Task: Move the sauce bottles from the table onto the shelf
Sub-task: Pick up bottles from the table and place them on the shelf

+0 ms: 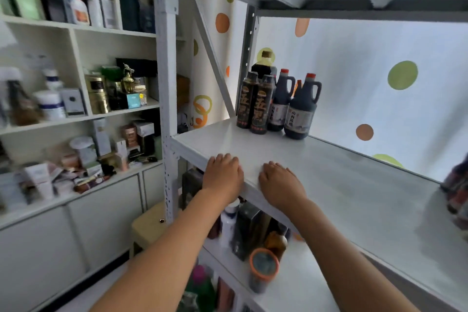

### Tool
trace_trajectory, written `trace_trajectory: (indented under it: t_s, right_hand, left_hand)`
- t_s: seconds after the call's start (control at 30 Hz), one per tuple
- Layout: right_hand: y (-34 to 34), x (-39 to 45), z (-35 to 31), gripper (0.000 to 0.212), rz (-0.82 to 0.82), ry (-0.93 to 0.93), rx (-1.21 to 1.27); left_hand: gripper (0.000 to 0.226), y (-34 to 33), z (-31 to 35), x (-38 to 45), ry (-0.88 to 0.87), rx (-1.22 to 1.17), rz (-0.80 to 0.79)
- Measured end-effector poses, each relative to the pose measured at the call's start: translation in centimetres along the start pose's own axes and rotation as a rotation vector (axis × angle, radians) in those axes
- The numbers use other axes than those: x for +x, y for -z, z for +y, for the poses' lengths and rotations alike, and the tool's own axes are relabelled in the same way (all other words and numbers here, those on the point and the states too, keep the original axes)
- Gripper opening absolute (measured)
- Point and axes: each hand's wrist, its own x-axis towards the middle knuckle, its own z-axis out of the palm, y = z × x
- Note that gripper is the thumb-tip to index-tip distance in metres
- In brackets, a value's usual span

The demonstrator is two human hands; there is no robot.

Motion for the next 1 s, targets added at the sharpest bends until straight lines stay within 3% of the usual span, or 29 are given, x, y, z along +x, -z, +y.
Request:
trace_trajectory:
  t_s: [0.07,0.17,0.3,0.5,0.83,1.0]
  right_hand:
    - [-0.3,-2.9,-0.6,0.038,0.099,0.033,-0.070]
    - [-1.8,-10.2,-0.2,0.058,0.167,0.103,-0.225]
    - [-3.3,-17.5,1.6,0.051,0.280,0.192,0.027]
    - [-7.3,-27.2,-0.2,0.056,0.095,0.386,0.216]
    - [-10.8,-40.3,-13.1,0.064,-0.128,0.815,0.338]
    - [-12.6,-48.4,-19.6,0.066,-0.231,0.989,0.375]
  left_hand:
    - [0.044,-0.6,0.6,-2.5,0.010,-0.043,0.000]
    - [0.047,0.1,3.2,-7.7,0.053,0.013,-0.023]
    - [0.052,-0.8,7.4,-15.2,0.043,0.160,0.011]
    - [0.062,-1.9,8.7,-29.2,0.228,0.207,-0.023]
    - [0.052,0.5,3.2,-53.5,0.746,0.124,-0.008]
    - [0.057,2.3,1.8,-63.9,0.959,0.077,0.101]
